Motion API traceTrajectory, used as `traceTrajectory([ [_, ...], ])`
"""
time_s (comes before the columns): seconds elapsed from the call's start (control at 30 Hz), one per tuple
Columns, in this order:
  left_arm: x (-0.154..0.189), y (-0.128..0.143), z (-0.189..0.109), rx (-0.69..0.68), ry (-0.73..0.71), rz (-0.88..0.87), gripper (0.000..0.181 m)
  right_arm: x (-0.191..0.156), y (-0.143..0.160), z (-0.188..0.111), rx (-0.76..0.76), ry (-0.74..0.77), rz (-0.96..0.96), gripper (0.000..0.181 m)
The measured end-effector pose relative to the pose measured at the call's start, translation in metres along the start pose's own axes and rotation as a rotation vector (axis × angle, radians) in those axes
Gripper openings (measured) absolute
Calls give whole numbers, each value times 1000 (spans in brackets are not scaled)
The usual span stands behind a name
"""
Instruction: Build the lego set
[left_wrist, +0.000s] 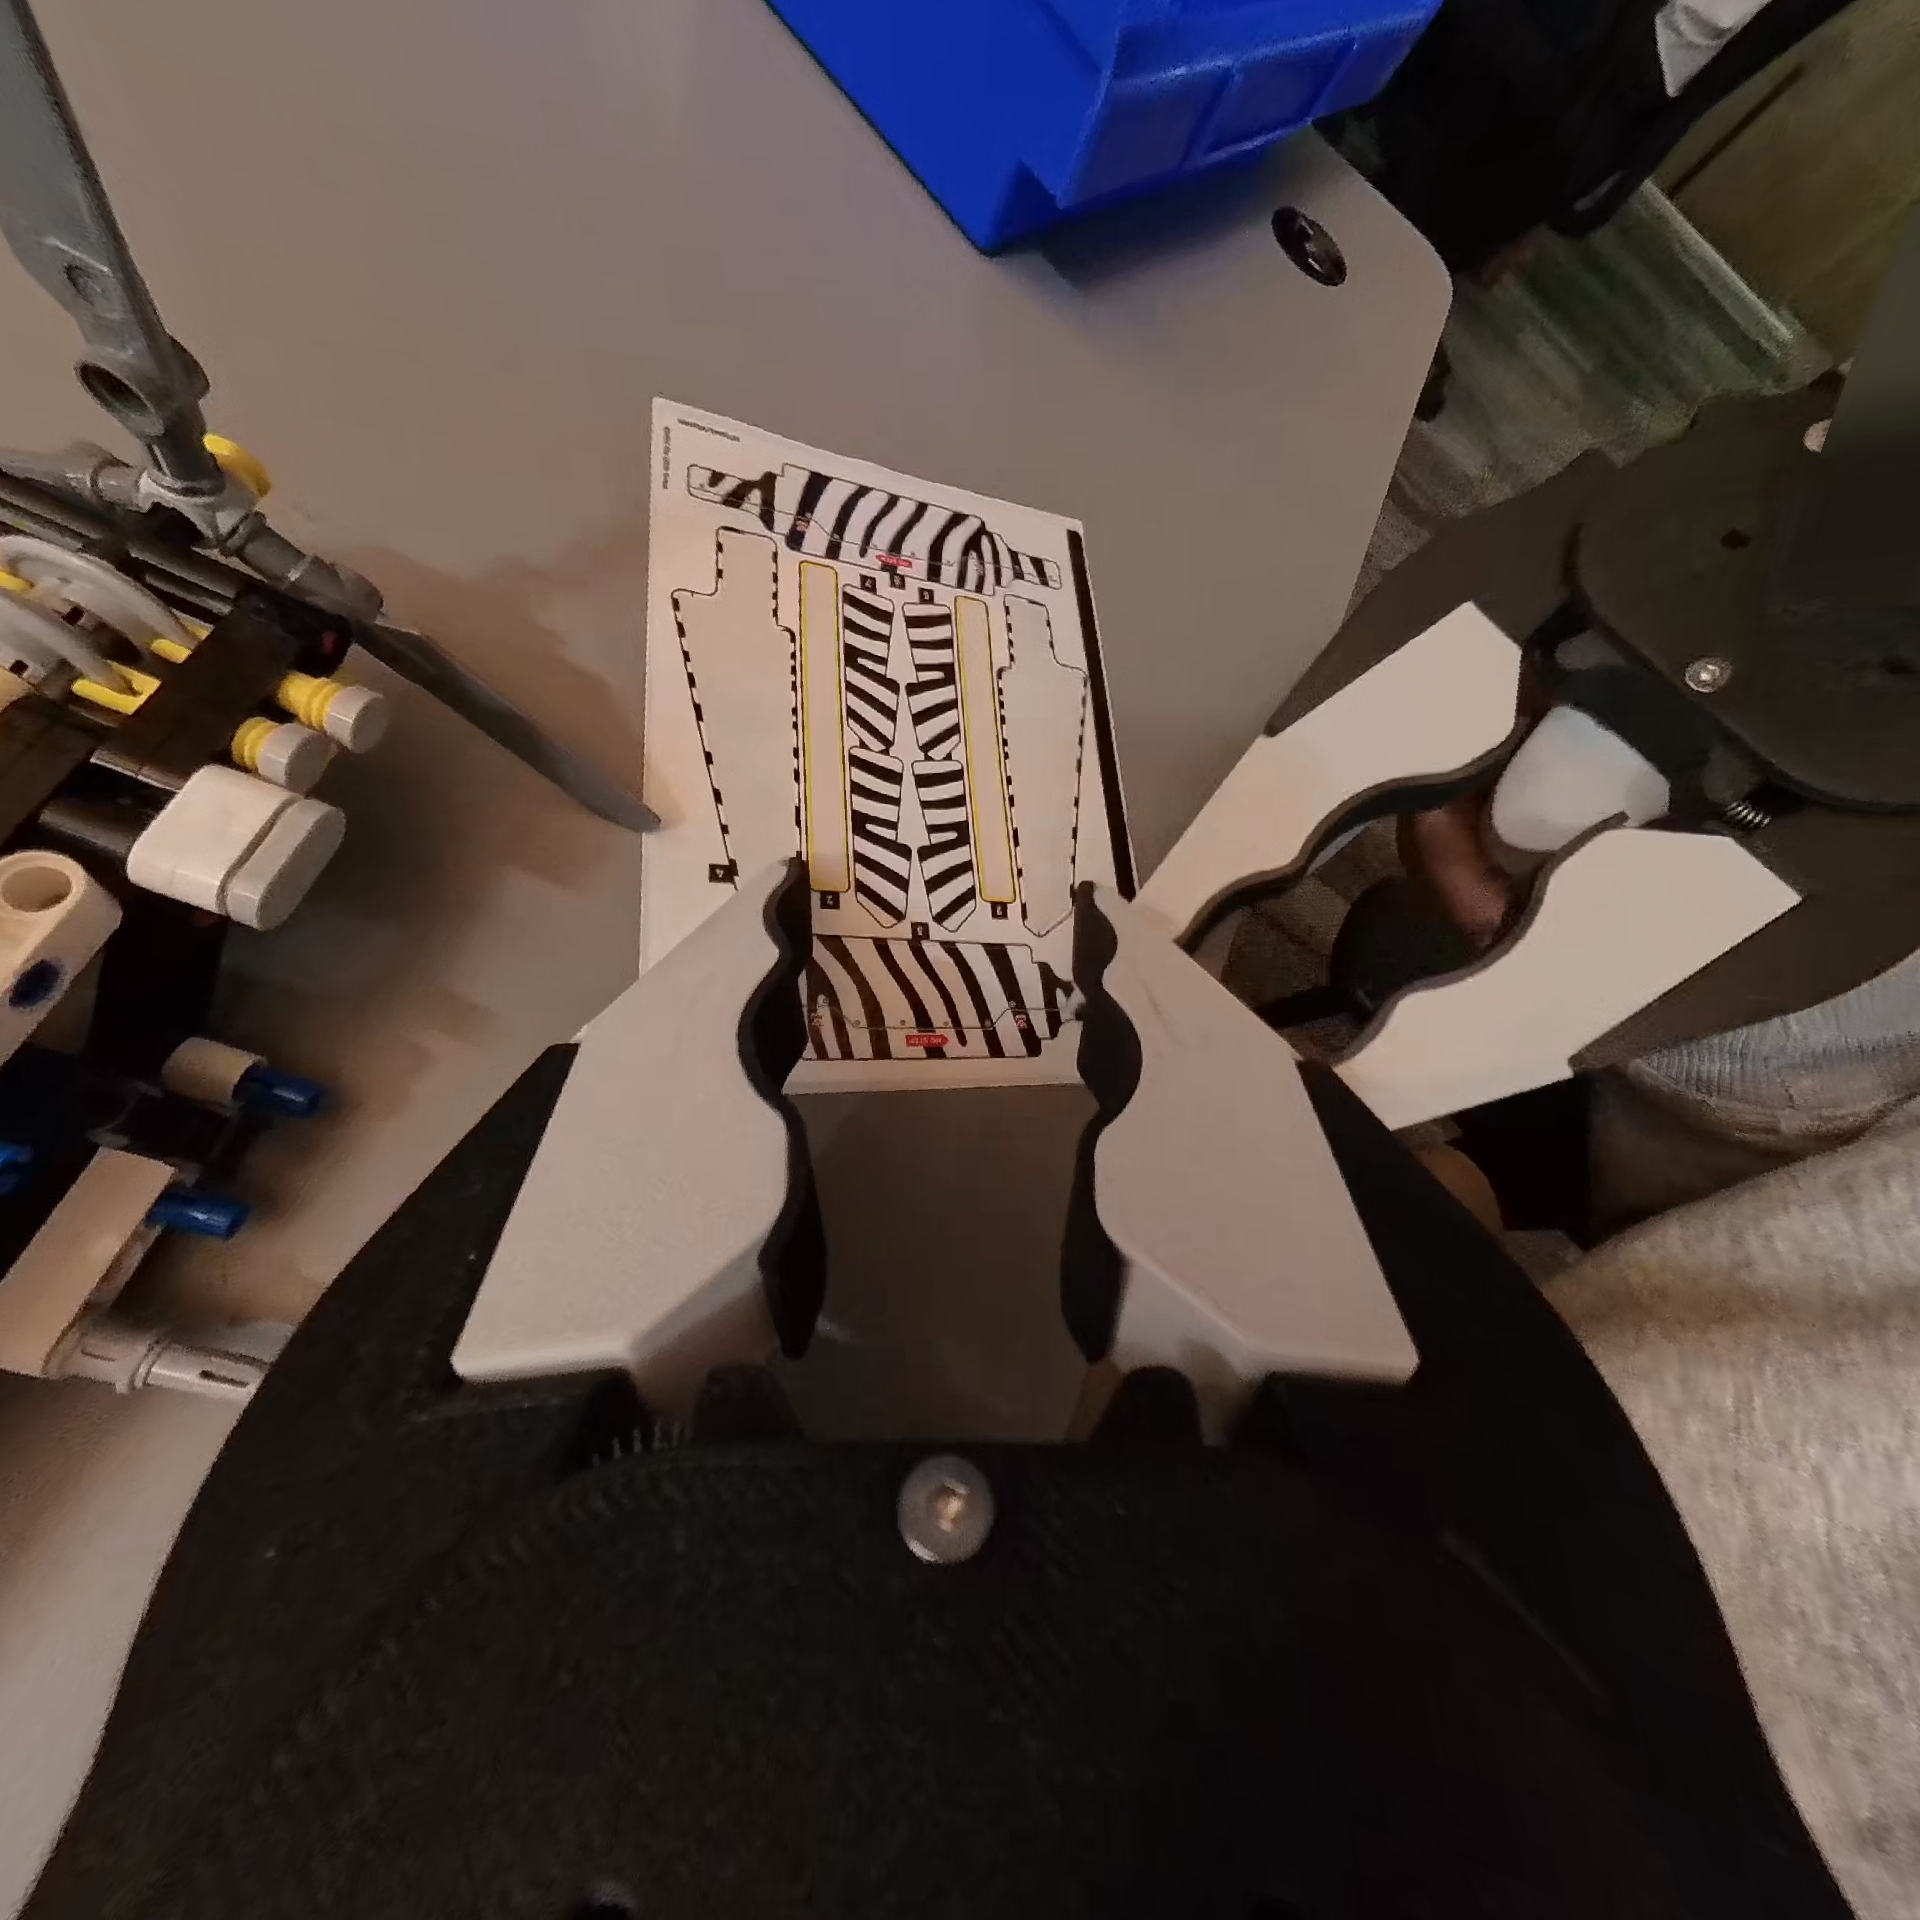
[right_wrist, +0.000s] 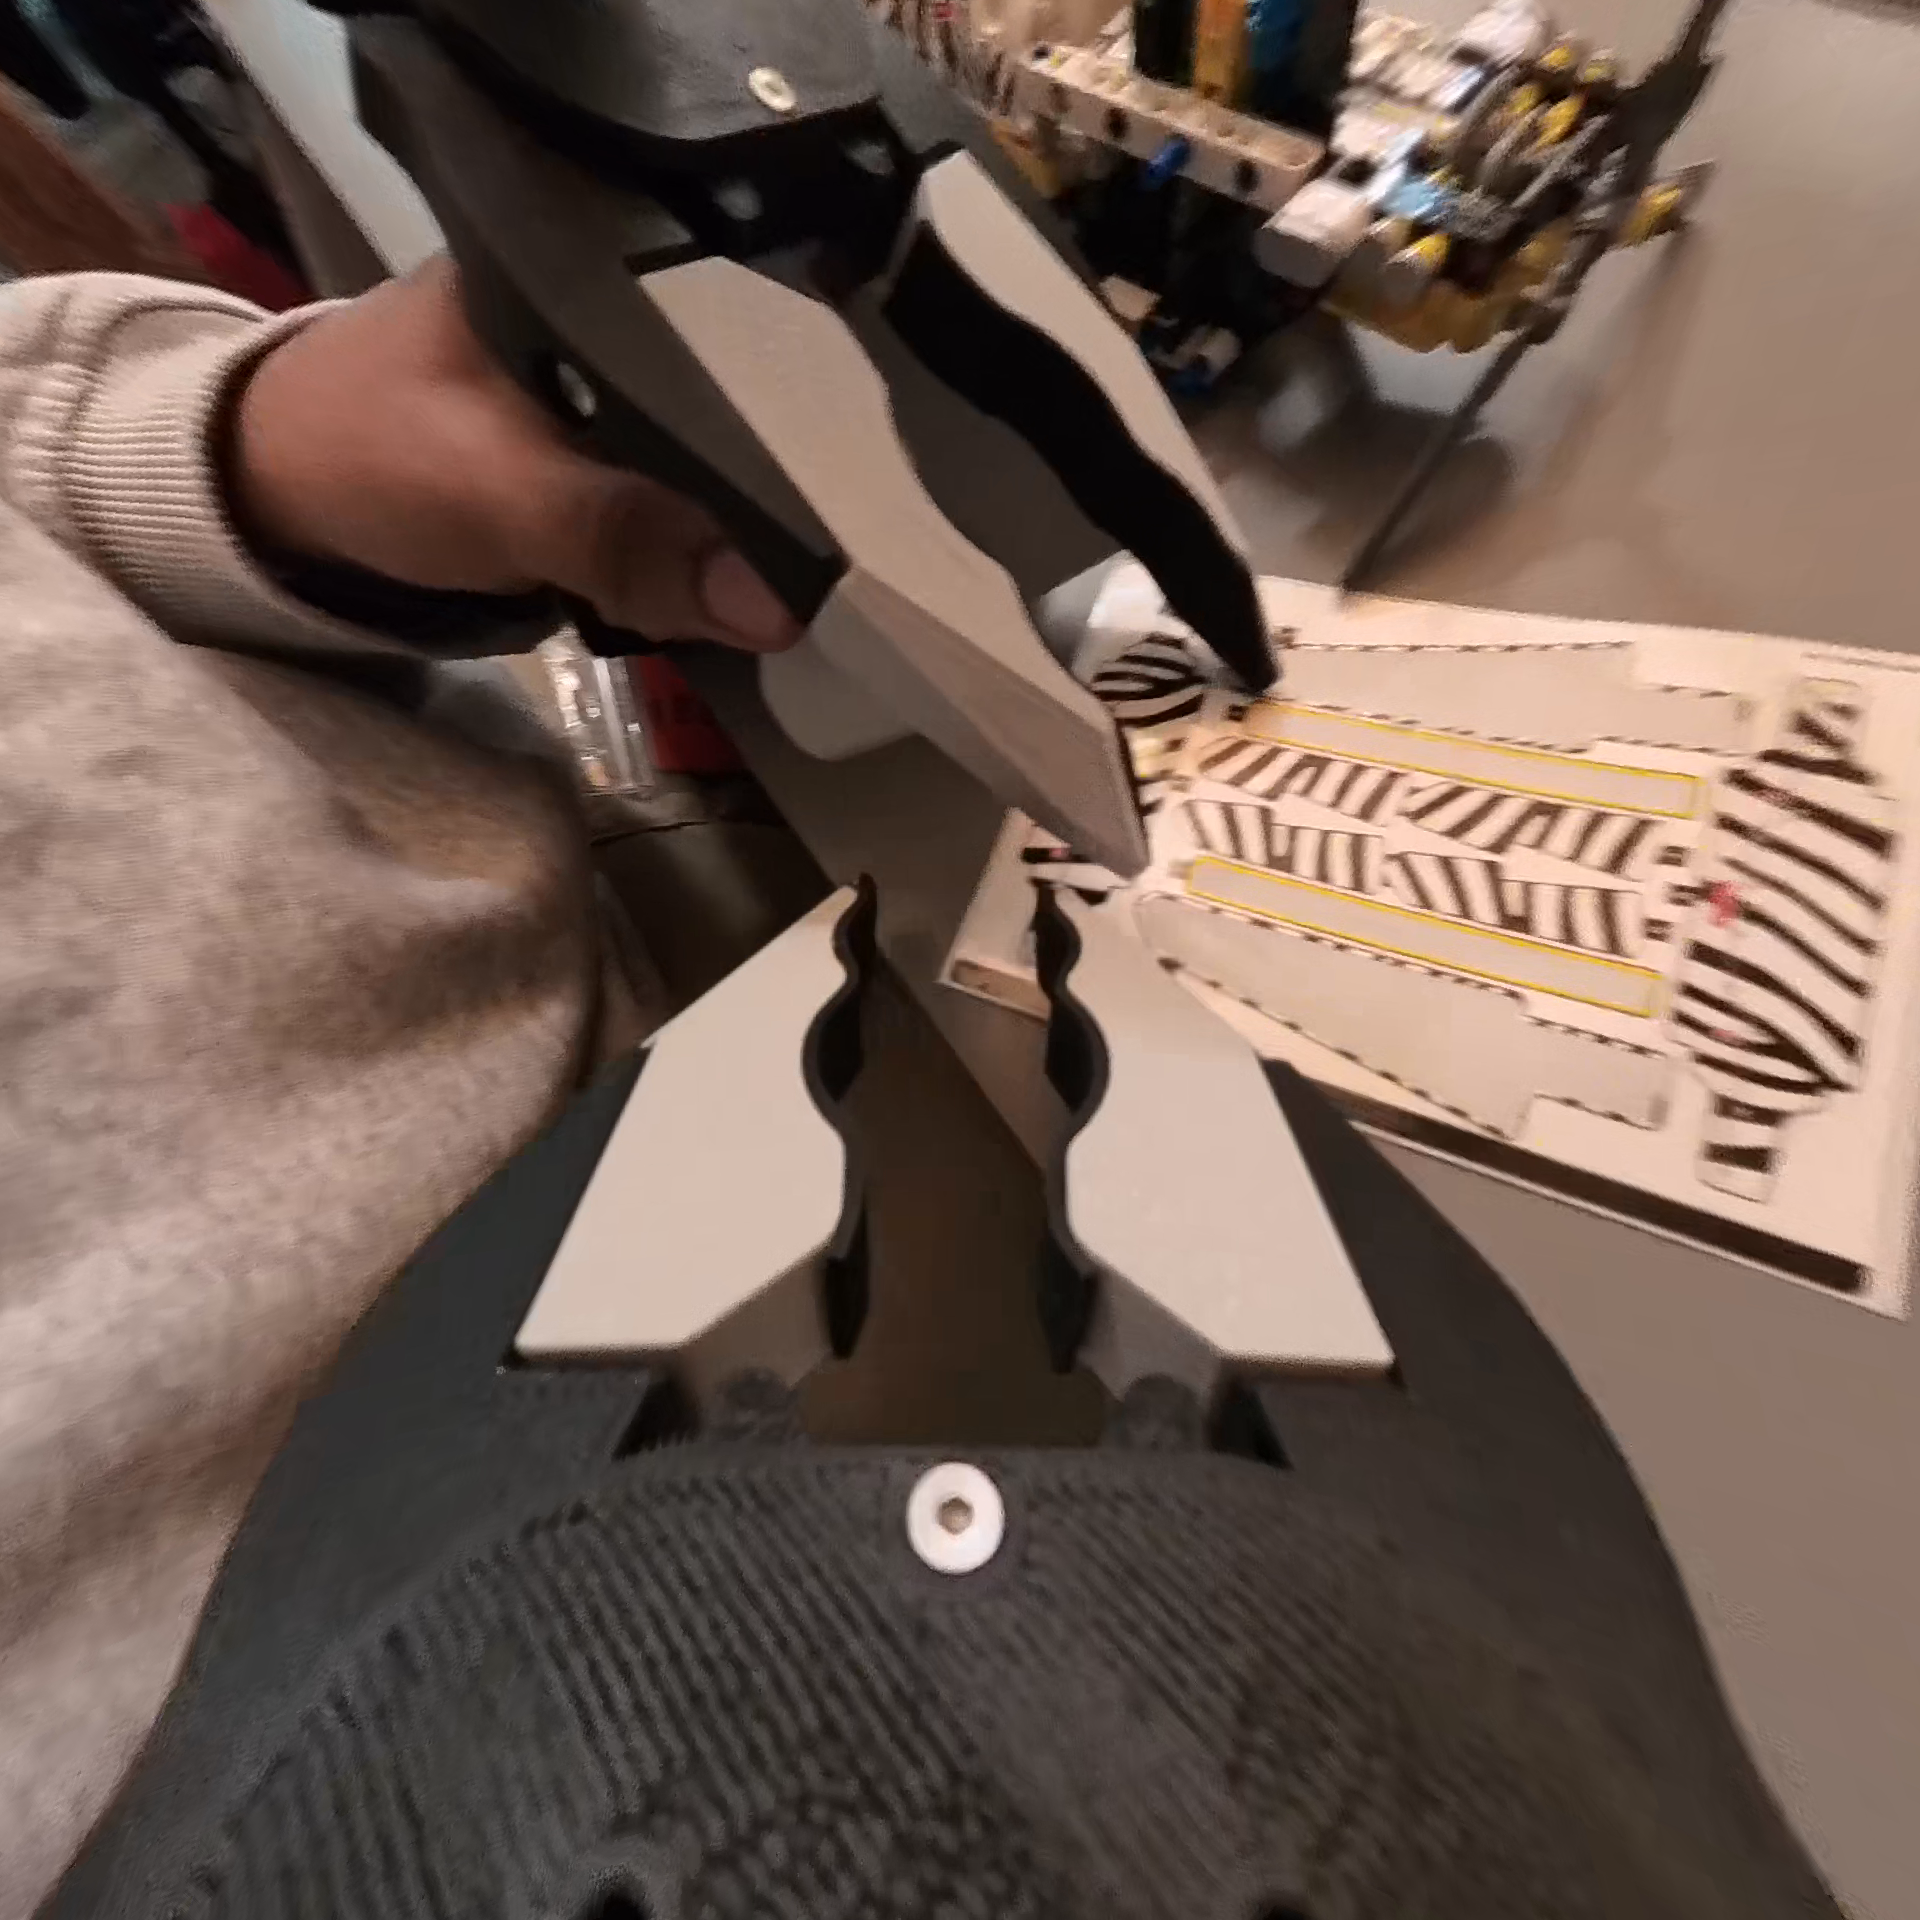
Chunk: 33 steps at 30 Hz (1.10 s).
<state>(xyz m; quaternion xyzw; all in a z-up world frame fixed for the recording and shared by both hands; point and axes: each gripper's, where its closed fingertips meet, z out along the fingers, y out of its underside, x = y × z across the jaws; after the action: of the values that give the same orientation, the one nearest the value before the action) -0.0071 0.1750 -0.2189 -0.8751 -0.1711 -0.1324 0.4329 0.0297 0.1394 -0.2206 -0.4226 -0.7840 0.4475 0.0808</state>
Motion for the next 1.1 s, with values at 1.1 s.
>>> traceTrajectory([
  [1.1, 6, 1, 0, -6, 32, 26, 46, 66, -1, -20, 41, 376, -70, 30],
])
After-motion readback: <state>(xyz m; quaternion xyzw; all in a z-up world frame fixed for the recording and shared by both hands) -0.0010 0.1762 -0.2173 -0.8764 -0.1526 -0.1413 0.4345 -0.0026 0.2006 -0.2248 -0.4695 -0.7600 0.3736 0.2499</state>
